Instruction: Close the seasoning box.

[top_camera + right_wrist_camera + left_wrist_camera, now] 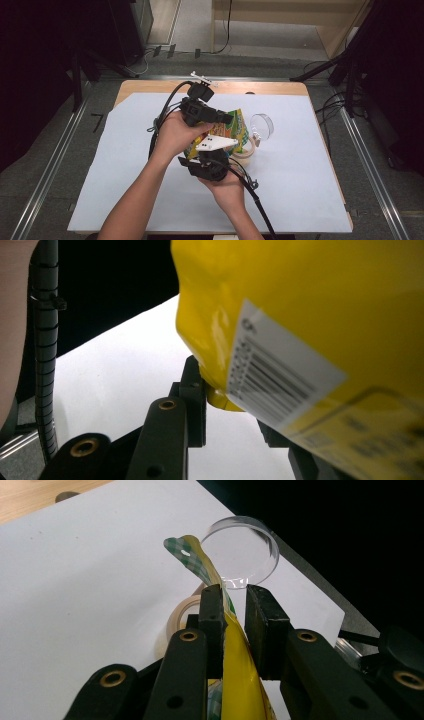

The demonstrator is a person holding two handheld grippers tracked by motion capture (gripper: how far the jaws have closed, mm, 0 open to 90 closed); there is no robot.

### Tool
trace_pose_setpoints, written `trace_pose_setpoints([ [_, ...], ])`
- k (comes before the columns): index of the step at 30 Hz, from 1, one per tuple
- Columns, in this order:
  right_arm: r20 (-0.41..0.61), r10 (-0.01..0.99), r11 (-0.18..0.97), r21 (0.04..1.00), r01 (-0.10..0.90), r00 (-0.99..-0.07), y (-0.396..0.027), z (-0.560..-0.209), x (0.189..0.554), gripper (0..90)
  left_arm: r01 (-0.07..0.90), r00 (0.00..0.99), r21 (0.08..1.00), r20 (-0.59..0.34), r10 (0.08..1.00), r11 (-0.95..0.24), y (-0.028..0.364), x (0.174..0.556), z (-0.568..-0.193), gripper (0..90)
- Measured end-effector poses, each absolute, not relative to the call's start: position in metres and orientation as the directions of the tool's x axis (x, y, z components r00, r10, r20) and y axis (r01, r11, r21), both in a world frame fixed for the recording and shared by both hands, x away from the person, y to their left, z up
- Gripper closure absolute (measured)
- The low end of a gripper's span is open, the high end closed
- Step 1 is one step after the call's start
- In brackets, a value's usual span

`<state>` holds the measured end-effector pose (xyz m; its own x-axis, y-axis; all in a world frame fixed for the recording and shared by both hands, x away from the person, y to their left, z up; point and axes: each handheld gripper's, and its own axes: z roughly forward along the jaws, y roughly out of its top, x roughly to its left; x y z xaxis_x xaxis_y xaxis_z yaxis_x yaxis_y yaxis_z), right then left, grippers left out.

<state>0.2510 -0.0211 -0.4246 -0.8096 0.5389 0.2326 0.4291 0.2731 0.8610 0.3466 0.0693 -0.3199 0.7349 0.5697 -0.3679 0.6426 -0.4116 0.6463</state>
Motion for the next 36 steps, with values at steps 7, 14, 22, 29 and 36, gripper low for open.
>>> trace_pose_setpoints([
  [7, 0.230, 0.544, 0.265, 0.866, 0.425, -0.807, -0.020, -0.424, 0.254, 70.3, 0.653, 0.728, 0.643, -0.386, 0.566, -0.401, 0.071, 0.354, -0.320, 78.1],
  [14, 0.230, 0.539, 0.265, 0.867, 0.423, -0.811, -0.021, -0.423, 0.257, 70.1, 0.666, 0.718, 0.630, -0.396, 0.573, -0.399, 0.070, 0.358, -0.321, 78.1],
  [22, 0.228, 0.537, 0.265, 0.869, 0.419, -0.812, -0.025, -0.423, 0.258, 70.1, 0.668, 0.717, 0.627, -0.402, 0.569, -0.400, 0.067, 0.360, -0.321, 78.1],
  [29, 0.219, 0.537, 0.288, 0.860, 0.421, -0.814, -0.028, -0.424, 0.259, 70.1, 0.667, 0.718, 0.631, -0.405, 0.566, -0.395, 0.066, 0.359, -0.323, 78.0],
  [36, 0.216, 0.532, 0.290, 0.862, 0.416, -0.819, -0.026, -0.424, 0.259, 70.1, 0.669, 0.715, 0.631, -0.403, 0.571, -0.393, 0.067, 0.359, -0.322, 78.1],
])
